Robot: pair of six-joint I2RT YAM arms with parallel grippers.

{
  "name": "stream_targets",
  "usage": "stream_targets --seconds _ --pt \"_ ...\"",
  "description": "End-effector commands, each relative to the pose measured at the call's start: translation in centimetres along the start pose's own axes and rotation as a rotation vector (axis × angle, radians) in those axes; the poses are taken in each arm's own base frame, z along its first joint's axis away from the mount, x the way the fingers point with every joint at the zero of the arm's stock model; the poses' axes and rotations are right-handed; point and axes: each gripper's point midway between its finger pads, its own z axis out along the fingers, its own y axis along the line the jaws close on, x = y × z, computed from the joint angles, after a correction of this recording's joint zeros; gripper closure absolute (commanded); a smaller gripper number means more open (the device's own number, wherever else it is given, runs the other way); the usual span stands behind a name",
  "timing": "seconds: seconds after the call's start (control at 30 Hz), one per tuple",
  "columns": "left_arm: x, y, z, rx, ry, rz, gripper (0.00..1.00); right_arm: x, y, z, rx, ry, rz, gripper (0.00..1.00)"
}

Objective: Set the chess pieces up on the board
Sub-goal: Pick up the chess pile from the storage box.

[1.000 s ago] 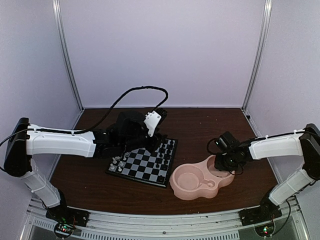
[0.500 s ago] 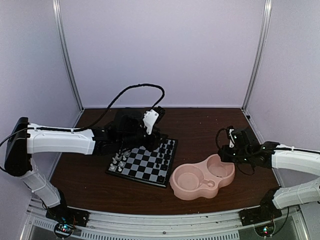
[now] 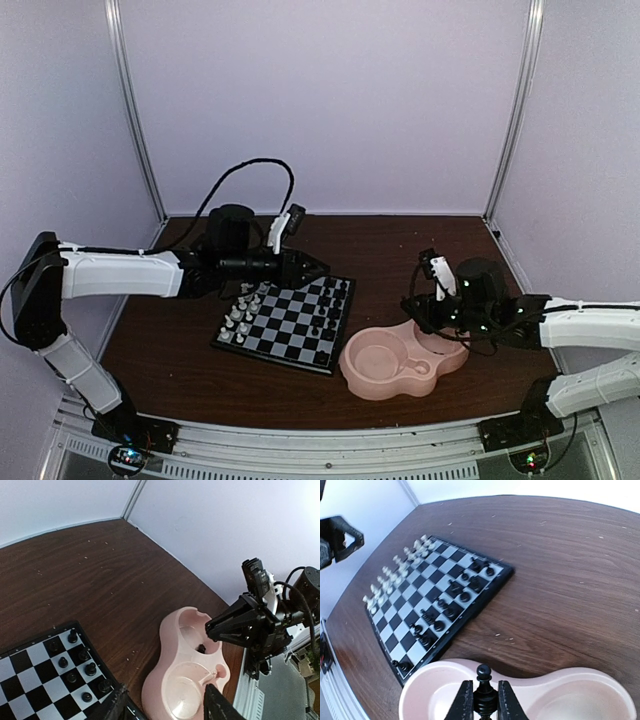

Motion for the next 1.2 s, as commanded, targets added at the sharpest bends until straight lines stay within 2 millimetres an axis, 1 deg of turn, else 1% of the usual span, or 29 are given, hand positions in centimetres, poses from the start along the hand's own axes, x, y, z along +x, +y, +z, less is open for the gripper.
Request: stream_targets --seconds 0.0,0.13,0.27,0.43,0.63,0.8,0.9,1.0,1.17 --pt "0.4 -2.1 -0.2 0.131 0.008 -0.042 0.46 -0.9 4.4 1.2 -0.106 -0.034 -0.132 0.93" --pt "1.5 -2.8 -0.3 0.178 0.044 -0.083 0.46 -0.5 7.0 2.5 -0.152 -0.023 -0.203 0.93" --pt "2.5 -3.5 -0.3 0.232 0.072 -0.13 0.5 0.0 9.0 3.4 -0.2 -0.019 -0.254 0.93" --pt "4.1 -3.9 -0.2 0.253 0.124 -0.176 0.58 0.3 10.9 4.0 -0.233 -0.028 -0.324 0.93" --pt "5.6 -4.9 0.1 0.265 0.17 -0.184 0.58 0.3 12.8 4.6 -0.258 -0.037 -0.383 0.93" --pt "6.6 -4.6 0.1 0.251 0.195 -0.202 0.59 0.1 13.7 4.6 -0.274 -0.061 -0.404 0.93" --pt "7.0 -4.6 0.1 0.245 0.205 -0.21 0.61 0.0 14.3 4.5 -0.291 -0.069 -0.418 0.93" --pt "7.4 -4.5 0.2 0.242 0.219 -0.218 0.66 0.0 14.8 4.4 -0.305 -0.075 -0.433 0.93" --pt "7.8 -4.7 0.4 0.244 0.23 -0.223 0.66 0.1 15.5 4.2 -0.319 -0.075 -0.449 0.93"
